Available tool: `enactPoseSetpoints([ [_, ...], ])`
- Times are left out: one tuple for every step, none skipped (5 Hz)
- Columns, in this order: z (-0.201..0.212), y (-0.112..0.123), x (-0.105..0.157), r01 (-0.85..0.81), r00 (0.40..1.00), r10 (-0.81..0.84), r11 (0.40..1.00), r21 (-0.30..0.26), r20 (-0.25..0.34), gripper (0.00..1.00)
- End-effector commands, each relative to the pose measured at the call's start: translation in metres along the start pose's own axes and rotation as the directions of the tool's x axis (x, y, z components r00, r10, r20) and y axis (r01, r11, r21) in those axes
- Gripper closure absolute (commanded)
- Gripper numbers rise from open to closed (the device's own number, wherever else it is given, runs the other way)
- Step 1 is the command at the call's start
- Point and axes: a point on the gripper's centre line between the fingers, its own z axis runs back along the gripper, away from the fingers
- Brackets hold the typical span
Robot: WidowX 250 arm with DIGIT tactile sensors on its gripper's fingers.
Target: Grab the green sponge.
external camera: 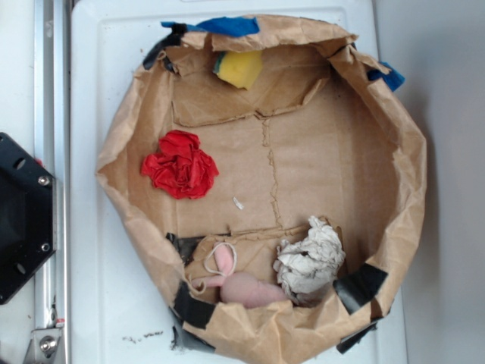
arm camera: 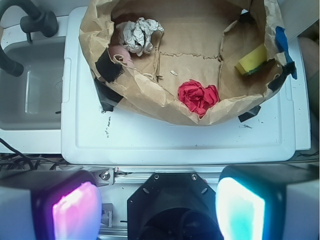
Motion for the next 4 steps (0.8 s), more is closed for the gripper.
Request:
enactPoseSetpoints([
  [0.000, 0.000, 0.000, 0.000, 1.000, 0.000, 1.000, 0.000, 0.000, 0.00],
  [-0.003, -0.001, 0.022, -0.108, 0.994, 0.108, 0.994, 0.006, 0.020, 0.00],
  [-0.010, 0.003, 0.039, -0.215, 0.976, 0.214, 0.977, 0.015, 0.042, 0.00],
  [-0.021, 0.010, 0.049, -0.350, 0.934, 0.350, 0.937, -0.017, 0.069, 0.00],
])
